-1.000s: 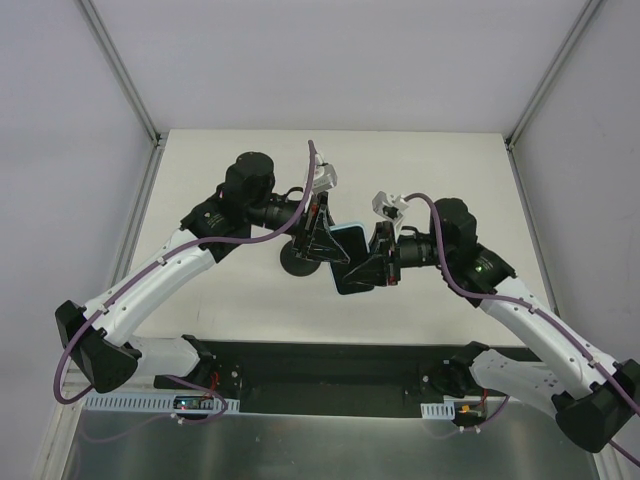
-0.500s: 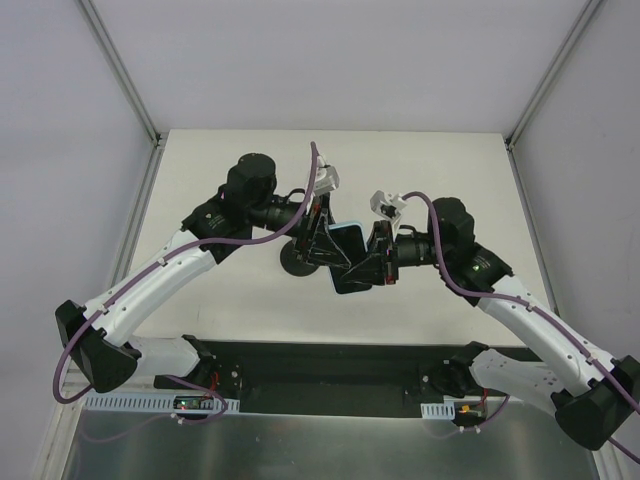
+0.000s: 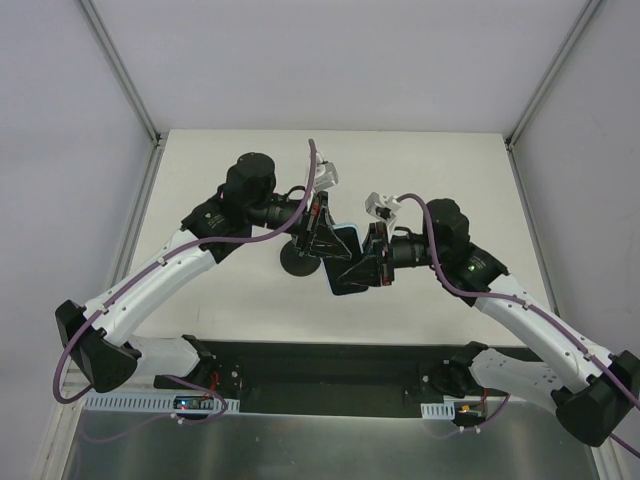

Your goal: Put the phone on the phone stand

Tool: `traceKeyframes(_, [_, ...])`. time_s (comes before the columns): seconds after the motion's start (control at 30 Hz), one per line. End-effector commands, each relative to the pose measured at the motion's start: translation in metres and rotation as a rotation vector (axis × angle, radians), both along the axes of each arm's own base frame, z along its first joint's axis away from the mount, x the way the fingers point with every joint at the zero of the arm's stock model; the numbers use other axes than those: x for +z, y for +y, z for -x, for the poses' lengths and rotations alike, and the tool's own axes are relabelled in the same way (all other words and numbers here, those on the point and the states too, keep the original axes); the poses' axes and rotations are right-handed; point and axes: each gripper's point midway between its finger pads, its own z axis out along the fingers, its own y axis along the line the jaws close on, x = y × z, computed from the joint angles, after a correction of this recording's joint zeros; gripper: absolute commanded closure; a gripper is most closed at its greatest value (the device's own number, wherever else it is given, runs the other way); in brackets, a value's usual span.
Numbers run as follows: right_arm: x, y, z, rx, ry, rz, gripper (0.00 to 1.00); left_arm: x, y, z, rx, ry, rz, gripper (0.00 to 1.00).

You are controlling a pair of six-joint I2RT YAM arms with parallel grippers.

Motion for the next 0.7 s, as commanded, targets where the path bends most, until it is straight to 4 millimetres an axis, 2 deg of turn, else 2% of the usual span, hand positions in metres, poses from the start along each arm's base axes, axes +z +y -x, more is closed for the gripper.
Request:
traceKeyframes(0.0, [0.026,0.004,-0.001,0.007,-0.093,-0.082,0.99,0.023,0.002,0.006,-0.018,-0.074,0.065,1.0])
traceKeyframes(0.07, [0.025,0.003,-0.006,-0.027,-0.095,-0.075,0.96,0.023,0.004,0.005,0.0,-0.097,0.063,1.0])
traceKeyframes(0.13, [0.017,0.0,-0.014,-0.089,-0.098,-0.04,0.79,0.026,0.008,-0.007,0.101,-0.14,0.053,1.0])
traceKeyframes(0.17, [0.011,-0.001,-0.027,-0.166,-0.109,-0.015,0.51,0.022,0.012,-0.014,0.15,-0.155,0.031,1.0])
traceKeyframes(0.23, [-0.006,-0.009,-0.039,-0.257,-0.113,0.044,0.27,0.024,0.023,-0.037,0.326,-0.217,-0.002,1.0])
traceKeyframes(0.27, [-0.014,-0.014,-0.055,-0.353,-0.118,0.078,0.16,0.024,0.03,-0.047,0.392,-0.251,-0.017,1.0])
traceKeyframes(0.33, [-0.025,-0.022,-0.068,-0.45,-0.11,0.129,0.11,0.027,0.046,-0.059,0.522,-0.295,-0.032,1.0])
traceKeyframes(0.37, [-0.034,-0.031,-0.085,-0.562,-0.098,0.167,0.04,0.027,0.061,-0.079,0.661,-0.328,-0.062,1.0])
traceKeyframes(0.4, [-0.04,-0.035,-0.093,-0.614,-0.087,0.19,0.01,0.028,0.07,-0.086,0.723,-0.343,-0.071,1.0])
traceKeyframes(0.47, [-0.048,-0.042,-0.108,-0.711,-0.072,0.221,0.03,0.03,0.097,-0.103,0.894,-0.377,-0.098,1.0])
traceKeyframes(0.6, [-0.058,-0.033,-0.128,-0.743,-0.052,0.254,0.04,0.039,0.134,-0.116,1.102,-0.419,-0.108,1.0])
traceKeyframes(0.67, [-0.054,-0.023,-0.135,-0.727,-0.056,0.236,0.04,0.042,0.144,-0.116,1.147,-0.433,-0.088,1.0])
